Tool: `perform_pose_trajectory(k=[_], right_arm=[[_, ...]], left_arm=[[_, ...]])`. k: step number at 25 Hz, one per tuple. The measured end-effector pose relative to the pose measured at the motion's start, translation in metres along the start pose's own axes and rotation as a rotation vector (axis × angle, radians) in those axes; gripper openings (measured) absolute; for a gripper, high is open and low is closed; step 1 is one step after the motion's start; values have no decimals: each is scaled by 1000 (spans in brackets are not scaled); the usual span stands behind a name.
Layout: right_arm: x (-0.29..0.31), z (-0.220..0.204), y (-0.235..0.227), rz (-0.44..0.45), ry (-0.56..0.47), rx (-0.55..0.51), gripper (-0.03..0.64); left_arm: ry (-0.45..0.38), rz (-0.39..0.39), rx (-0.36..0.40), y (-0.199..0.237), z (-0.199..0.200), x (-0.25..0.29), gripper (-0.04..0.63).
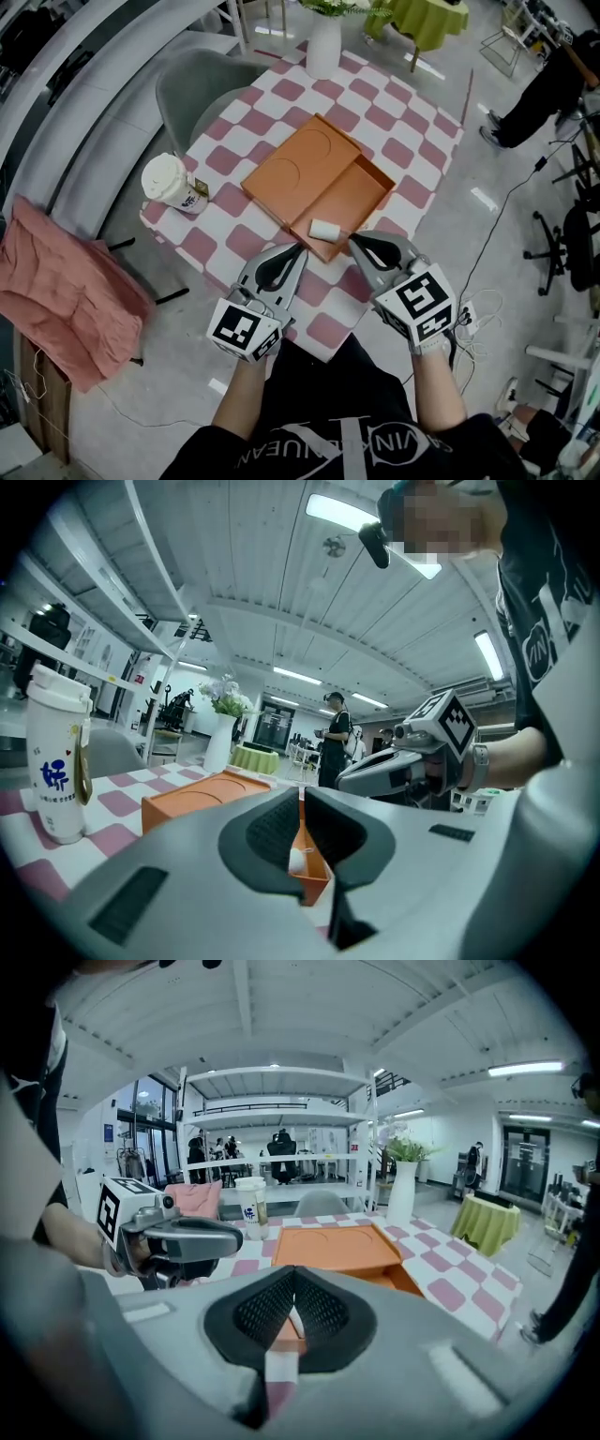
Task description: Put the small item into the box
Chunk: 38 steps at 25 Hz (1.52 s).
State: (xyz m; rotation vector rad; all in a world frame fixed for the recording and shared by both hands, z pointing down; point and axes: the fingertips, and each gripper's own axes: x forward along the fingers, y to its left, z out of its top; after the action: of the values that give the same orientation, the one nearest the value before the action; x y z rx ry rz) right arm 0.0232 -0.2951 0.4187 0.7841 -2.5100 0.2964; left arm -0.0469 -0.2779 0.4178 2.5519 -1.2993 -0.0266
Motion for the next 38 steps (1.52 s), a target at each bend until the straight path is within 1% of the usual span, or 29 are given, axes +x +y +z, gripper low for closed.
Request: perform_pose_trajectory(k=[6, 13, 27, 38], right_arm=[[-17, 13, 5, -5, -101, 48, 6], [-32, 25, 8, -37, -165, 41, 6], [-53, 37, -3, -103, -246, 70, 6], [-65, 50, -9, -136, -284, 58, 6]], left_arm=[[-20, 2, 16, -4, 15, -6, 21], [-41, 8, 41, -5, 30, -12, 21], [-78, 9, 90, -7, 58, -16, 21], [-115, 25, 125, -3, 78, -20, 21]])
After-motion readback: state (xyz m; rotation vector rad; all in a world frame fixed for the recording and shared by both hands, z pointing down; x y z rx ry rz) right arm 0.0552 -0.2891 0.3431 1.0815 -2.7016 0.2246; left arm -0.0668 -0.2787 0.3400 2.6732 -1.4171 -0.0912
